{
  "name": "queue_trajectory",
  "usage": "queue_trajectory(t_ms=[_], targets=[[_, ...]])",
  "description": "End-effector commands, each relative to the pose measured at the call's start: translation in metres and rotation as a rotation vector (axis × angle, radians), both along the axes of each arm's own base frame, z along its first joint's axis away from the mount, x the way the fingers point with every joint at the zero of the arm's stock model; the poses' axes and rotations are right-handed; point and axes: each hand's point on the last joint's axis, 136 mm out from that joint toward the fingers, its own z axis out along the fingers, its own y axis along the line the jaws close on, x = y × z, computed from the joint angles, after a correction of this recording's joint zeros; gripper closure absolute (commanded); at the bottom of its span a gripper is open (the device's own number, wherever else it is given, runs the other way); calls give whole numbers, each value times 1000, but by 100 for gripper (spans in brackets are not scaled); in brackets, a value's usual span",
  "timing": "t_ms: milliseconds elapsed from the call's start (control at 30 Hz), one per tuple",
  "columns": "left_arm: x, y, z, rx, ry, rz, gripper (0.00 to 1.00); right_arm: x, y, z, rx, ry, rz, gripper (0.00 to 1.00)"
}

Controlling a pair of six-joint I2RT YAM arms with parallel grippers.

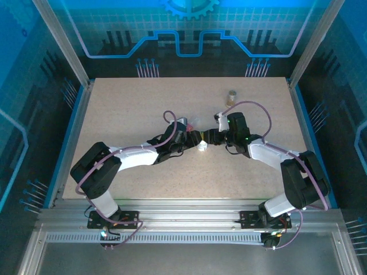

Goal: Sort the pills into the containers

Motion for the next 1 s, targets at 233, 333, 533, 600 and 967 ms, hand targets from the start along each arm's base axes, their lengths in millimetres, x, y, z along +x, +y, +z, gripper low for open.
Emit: queue_trajectory(t_ms=[233, 333, 533, 600, 967], targets=[[-37, 13, -85, 95, 194, -25, 60, -39, -22, -84, -71, 171, -34, 61], [-43, 15, -99, 106, 227, -29, 61, -47, -24, -97, -82, 156, -39, 62], [-45, 19, -109, 130, 241, -20, 63, -59, -24, -118, -91, 108, -44, 66], [-44, 20, -110, 147, 238, -19, 64, -61, -24, -125, -85, 94, -53, 67], [-40, 18, -117, 162, 258, -17, 65, -68, -35, -131, -34, 45, -116, 78]])
